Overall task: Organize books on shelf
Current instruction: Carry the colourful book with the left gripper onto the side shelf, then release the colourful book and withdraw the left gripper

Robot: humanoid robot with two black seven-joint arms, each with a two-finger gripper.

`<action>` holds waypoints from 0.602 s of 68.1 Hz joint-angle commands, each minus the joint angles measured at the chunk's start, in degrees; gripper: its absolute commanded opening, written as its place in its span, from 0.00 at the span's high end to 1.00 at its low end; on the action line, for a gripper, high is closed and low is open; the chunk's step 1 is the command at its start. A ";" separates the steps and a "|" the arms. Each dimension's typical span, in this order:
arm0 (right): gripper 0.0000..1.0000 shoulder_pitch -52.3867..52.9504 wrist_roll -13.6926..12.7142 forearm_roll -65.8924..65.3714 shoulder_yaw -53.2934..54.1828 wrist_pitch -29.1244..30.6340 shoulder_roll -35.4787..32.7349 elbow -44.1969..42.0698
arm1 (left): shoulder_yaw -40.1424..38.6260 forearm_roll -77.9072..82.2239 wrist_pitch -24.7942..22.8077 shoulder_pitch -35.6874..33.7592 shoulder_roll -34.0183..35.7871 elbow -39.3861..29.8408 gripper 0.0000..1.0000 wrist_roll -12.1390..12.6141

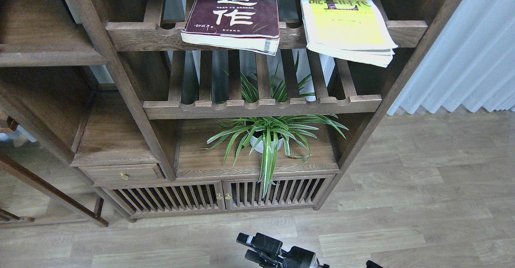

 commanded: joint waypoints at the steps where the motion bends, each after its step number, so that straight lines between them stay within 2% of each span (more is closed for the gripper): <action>1: 0.03 -0.29 -0.01 -0.01 0.05 0.00 -0.01 -0.01 | 1.38 -0.04 0.00 -0.41 -0.16 -1.13 1.00 0.14; 17: 0.03 -0.38 -0.01 -0.01 0.05 0.00 -0.01 -0.01 | 2.96 0.31 0.00 -2.87 -2.27 -2.45 1.00 1.90; 41: 0.03 -0.91 -0.01 -0.01 0.05 0.00 -0.01 -0.01 | 9.03 0.58 0.00 -12.89 -2.63 3.17 1.00 2.17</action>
